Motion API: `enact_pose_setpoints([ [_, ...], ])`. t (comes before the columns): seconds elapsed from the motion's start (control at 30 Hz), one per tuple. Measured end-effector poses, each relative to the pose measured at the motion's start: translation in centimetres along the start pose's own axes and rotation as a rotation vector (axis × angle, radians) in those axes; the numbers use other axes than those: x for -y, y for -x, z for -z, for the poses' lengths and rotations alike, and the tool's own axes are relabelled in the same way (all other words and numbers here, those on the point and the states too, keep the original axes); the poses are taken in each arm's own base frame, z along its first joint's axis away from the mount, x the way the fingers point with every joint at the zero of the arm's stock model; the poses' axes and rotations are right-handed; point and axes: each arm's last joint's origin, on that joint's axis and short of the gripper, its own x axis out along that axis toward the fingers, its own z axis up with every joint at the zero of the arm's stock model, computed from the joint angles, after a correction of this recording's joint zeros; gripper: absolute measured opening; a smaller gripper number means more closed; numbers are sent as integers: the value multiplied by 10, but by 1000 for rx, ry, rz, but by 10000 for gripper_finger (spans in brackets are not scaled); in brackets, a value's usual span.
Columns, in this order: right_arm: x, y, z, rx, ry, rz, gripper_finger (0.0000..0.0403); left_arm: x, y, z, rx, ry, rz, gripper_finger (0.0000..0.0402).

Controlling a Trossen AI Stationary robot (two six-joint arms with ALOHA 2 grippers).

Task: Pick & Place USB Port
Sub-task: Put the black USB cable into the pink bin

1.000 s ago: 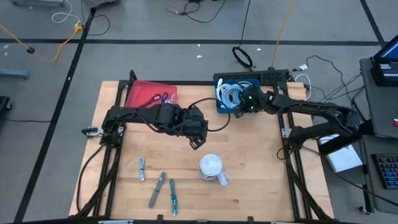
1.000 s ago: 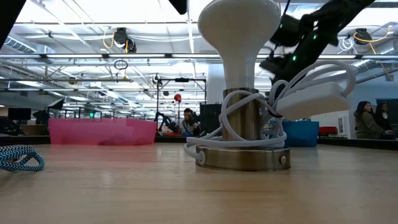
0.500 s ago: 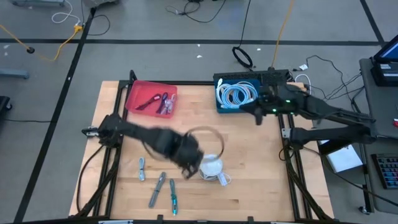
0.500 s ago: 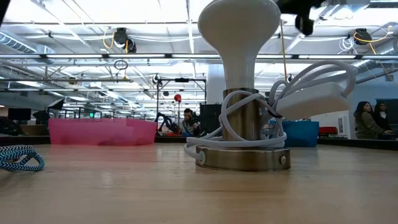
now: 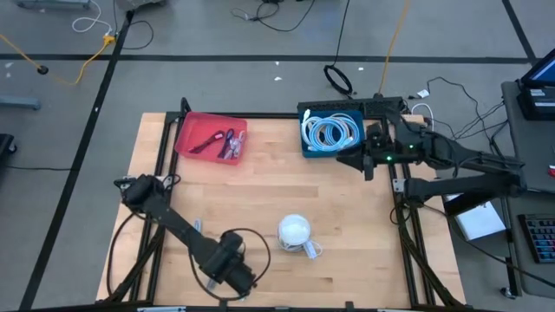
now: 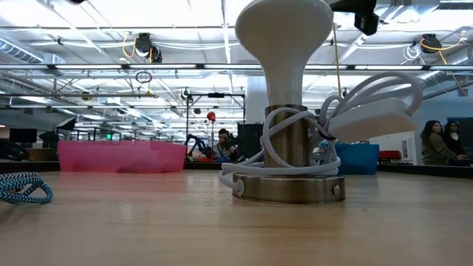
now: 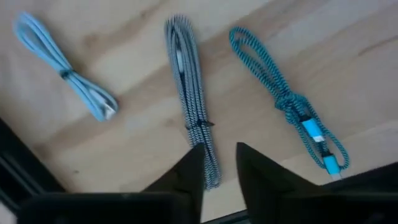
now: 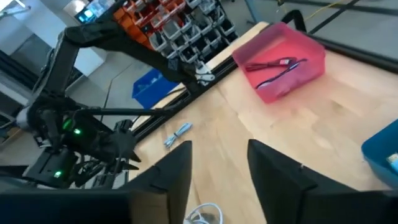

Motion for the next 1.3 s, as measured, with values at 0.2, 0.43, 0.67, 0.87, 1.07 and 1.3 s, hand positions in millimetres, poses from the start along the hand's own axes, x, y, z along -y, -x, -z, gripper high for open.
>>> enact_pose_setpoints([
  [0.2,-7,-10,3,-29,-2,-58,176,-10,-31,7,11,68,-79,172],
  [0.43,-17,-14,6,-39,-11,-122,173,-10,-66,6,-54,72,-40,213],
  [0.67,-24,-14,10,-53,-11,-149,173,-6,-82,4,-49,89,40,214],
  [0.87,-36,-12,10,-2,3,-213,171,-15,-99,-4,-93,110,8,143],
  [1.07,-46,-10,13,36,9,-230,171,-17,-103,-23,-139,122,37,22],
  [1.3,-53,-9,20,42,18,-207,171,-63,-34,-79,152,250,43,14],
])
